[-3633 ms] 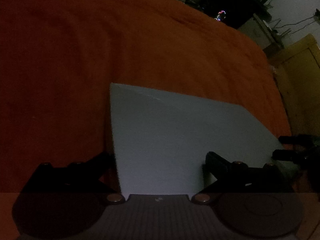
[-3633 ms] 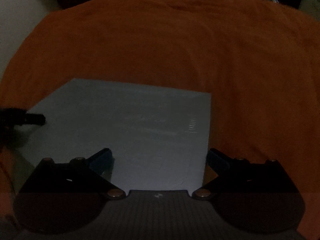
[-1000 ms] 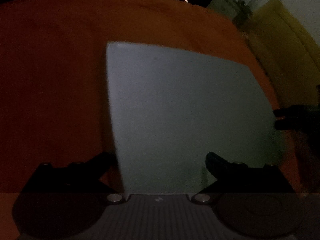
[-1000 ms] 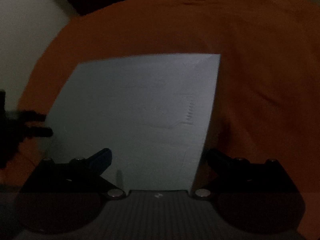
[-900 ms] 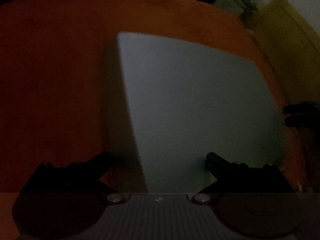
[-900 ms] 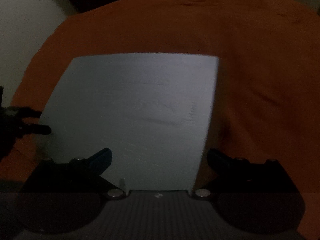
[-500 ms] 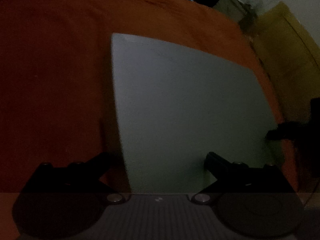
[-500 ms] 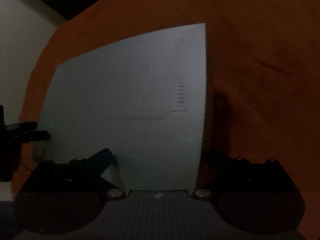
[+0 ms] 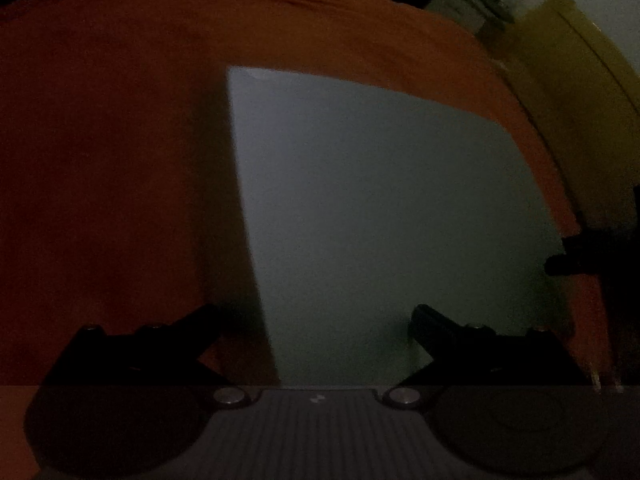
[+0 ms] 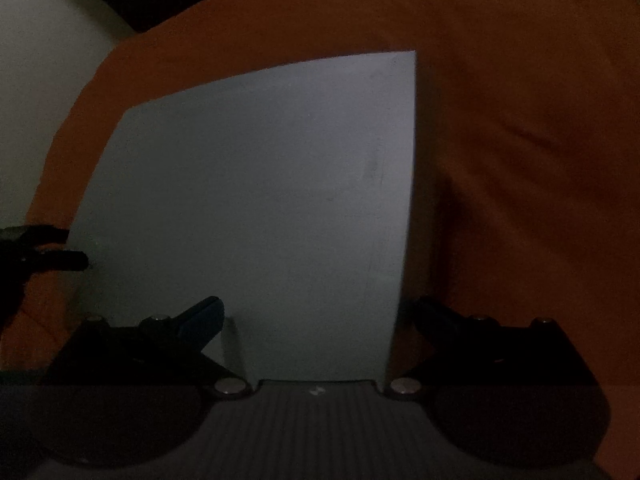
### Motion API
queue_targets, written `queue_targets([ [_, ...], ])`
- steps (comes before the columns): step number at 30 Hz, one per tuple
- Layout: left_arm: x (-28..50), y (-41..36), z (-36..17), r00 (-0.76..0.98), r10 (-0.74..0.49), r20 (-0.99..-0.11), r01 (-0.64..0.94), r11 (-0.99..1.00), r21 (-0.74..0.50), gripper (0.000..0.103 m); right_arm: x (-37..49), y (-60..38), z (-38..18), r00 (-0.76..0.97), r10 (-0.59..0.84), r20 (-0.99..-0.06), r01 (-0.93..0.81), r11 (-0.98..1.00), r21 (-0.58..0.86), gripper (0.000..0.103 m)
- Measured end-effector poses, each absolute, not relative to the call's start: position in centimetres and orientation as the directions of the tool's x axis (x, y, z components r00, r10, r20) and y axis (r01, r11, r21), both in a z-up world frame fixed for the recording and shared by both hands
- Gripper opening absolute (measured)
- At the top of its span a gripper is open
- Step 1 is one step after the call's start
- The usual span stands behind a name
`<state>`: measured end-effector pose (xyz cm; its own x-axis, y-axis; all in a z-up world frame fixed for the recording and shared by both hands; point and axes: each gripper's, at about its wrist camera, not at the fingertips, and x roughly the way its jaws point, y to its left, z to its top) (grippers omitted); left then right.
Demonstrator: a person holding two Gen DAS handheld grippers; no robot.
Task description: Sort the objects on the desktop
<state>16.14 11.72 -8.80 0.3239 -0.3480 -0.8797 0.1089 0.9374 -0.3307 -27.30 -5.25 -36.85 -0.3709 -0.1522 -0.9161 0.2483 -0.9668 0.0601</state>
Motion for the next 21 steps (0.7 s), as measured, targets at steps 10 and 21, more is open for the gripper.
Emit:
queue_targets([
  [10, 18.8, 11.7, -10.7, 0.318, -0.403, -0.858, 0.033, 0.909, -0.415, 0.103, -31.6, -3.7, -38.4, -0.277, -0.320, -0.906, 0.254, -0.934, 0.252, 0.103],
  [21, 14.7, 9.8, -6.3, 0.318, -0.366, -0.875, 0.186, 0.929, -0.321, 0.102, -27.0, -6.6, -35.7, -0.298, -0.320, -0.899, 0.376, -0.905, 0.198, 0.103],
])
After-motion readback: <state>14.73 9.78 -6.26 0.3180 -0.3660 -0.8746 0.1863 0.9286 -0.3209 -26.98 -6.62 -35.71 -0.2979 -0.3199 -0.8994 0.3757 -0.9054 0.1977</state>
